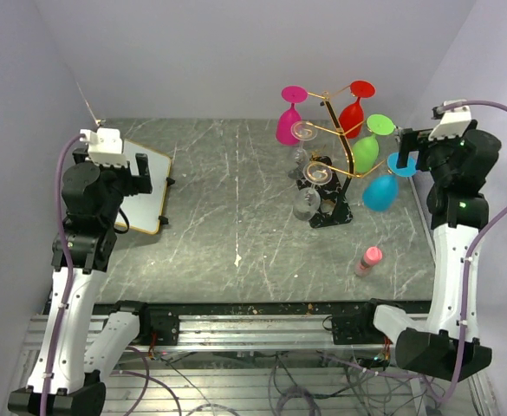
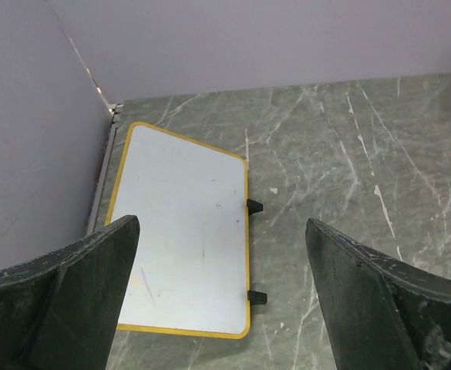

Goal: Place the wine glass upside down on the wine glass rack

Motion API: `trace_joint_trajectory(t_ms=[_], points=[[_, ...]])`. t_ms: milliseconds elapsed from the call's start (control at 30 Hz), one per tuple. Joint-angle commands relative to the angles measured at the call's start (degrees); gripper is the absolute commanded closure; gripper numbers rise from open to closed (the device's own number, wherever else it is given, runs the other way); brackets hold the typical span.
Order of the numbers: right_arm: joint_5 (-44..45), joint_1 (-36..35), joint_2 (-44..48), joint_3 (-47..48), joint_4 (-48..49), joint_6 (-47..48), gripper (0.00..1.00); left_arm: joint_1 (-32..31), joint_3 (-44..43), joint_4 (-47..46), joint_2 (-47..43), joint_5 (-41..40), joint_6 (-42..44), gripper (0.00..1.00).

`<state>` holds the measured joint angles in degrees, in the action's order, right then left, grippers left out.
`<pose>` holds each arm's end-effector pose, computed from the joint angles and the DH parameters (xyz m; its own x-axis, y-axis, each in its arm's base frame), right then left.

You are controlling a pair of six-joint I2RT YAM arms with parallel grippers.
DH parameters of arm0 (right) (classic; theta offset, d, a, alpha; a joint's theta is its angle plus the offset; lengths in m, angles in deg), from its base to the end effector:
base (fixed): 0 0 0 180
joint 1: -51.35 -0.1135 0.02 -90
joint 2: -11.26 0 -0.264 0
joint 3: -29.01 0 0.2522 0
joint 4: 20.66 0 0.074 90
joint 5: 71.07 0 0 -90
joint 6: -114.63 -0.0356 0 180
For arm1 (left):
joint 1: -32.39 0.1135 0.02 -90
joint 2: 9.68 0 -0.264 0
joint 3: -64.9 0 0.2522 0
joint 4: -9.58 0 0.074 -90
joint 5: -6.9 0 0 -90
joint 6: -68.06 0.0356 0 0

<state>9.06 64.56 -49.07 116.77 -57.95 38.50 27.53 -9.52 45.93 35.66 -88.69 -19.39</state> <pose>0.2162 -0.0445 0.4404 -0.1764 -0.2012 -0.9635 0.0190 0.9780 -0.2077 0.1631 -0.0104 0.4100 -0.1265 0.0552 -0.9904 -0.0063 0.9984 0.0564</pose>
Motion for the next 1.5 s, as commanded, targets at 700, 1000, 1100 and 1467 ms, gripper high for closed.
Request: trace_joint_trajectory(t_ms=[700, 1000, 1100, 1467], points=[[0.06, 5.84, 11.61, -10.29, 1.39, 4.62, 0.00, 1.25, 0.72, -1.46, -2.10, 2.31, 1.42, 0.01], [0.94, 1.50, 14.70, -9.85, -8.65, 5.05, 0.00, 1.33, 1.72, -2.60, -3.83, 0.23, 1.19, 0.01], [-0.77, 0.70, 15.07, -8.88, -10.29, 3.17, 0.00, 1.30, 1.65, -2.19, -3.84, -1.51, 0.75, 0.01], [-3.14, 0.50, 14.58, -5.59, -12.15, 1.45, 0.00, 1.77, 2.04, 0.11, -5.36, 0.44, 1.88, 0.01]])
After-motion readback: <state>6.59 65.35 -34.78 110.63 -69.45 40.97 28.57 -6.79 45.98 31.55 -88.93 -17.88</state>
